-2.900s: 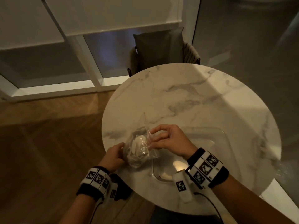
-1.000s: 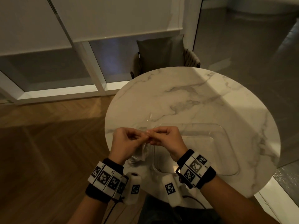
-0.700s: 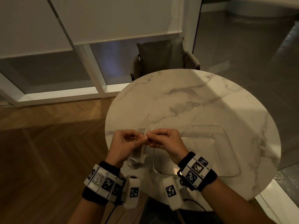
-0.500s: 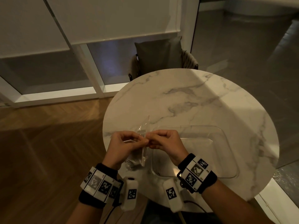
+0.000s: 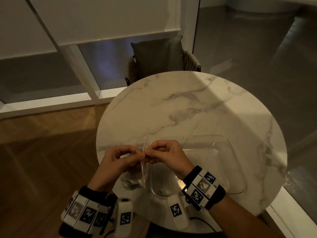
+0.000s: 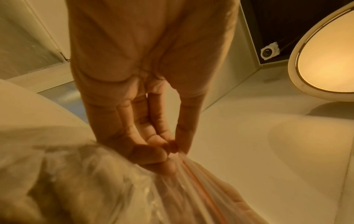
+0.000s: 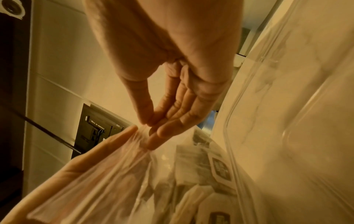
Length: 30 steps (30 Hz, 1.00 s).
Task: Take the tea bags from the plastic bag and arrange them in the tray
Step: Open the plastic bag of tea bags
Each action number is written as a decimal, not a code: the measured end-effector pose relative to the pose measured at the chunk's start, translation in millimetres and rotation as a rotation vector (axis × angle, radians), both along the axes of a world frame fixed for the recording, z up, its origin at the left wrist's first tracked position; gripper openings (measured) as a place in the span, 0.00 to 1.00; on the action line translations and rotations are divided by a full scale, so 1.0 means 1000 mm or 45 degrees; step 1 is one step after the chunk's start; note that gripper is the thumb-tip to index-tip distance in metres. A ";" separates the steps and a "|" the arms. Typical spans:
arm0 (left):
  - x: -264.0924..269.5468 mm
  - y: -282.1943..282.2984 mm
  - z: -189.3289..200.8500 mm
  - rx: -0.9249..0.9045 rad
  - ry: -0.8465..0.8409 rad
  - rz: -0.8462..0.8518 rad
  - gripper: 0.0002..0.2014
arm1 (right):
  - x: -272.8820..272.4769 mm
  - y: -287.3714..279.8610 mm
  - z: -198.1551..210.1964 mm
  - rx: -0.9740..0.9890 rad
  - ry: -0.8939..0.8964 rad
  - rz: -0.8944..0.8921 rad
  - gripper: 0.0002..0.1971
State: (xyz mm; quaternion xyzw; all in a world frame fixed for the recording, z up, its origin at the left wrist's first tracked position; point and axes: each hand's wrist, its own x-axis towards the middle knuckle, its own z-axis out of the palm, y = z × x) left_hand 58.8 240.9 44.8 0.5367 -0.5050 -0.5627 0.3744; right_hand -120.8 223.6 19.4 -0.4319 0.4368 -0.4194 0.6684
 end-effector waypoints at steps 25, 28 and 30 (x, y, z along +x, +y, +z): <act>-0.008 0.009 0.023 -0.783 -0.737 0.289 0.12 | 0.028 -0.022 0.036 -0.888 1.326 0.649 0.18; -0.006 0.009 0.021 -0.796 -0.731 0.295 0.13 | 0.040 -0.027 0.031 -0.891 1.567 0.852 0.21; -0.005 0.009 0.018 -0.801 -0.730 0.311 0.13 | 0.046 -0.027 0.029 -0.888 1.655 0.893 0.20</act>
